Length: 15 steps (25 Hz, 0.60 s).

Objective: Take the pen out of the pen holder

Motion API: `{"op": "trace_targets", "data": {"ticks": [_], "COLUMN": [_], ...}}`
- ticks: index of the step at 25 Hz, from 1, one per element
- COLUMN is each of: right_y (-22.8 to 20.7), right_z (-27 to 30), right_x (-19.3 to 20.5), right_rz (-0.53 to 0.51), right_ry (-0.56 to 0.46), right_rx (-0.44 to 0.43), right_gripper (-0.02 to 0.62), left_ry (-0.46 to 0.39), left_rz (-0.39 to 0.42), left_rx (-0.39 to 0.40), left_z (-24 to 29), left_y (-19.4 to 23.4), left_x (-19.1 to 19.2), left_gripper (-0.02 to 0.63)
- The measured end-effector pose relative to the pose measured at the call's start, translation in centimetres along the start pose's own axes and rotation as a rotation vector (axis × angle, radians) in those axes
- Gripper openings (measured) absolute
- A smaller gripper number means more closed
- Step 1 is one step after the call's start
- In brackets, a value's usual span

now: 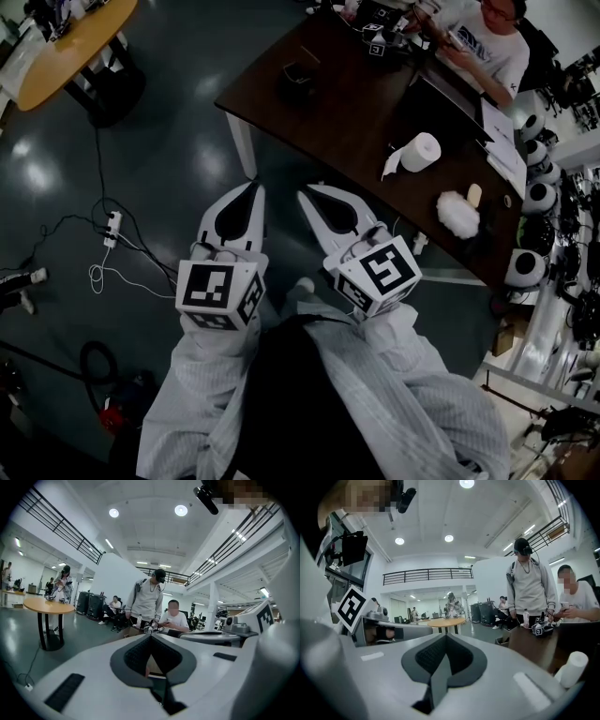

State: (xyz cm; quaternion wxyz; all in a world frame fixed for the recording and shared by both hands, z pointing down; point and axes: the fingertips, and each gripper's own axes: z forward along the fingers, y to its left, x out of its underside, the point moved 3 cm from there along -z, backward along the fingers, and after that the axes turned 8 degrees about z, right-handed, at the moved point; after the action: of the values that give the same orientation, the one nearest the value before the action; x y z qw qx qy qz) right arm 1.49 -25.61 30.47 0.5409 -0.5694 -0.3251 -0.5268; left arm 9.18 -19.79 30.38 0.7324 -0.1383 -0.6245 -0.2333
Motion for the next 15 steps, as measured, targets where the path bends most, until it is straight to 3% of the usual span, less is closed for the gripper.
{"op": "trace_targets", "data": {"ticks": [8, 15], "right_y": [-3.0, -6.1], "right_z": [10.3, 20.1], "right_x": [-0.4, -1.7], "right_rz": [0.033, 0.057], "right_ry": [0.009, -0.01], "right_rx": [0.093, 0.28], "right_gripper": [0.002, 0.002], "left_ry": [0.031, 0.075], "left_rz": [0.017, 0.049], "left_rx": [0.072, 0.208], "left_z": [5.7, 11.2], "left_y": [9.8, 20.6], "left_x": [-0.8, -2.5], "left_gripper": [0.005, 0.005]}}
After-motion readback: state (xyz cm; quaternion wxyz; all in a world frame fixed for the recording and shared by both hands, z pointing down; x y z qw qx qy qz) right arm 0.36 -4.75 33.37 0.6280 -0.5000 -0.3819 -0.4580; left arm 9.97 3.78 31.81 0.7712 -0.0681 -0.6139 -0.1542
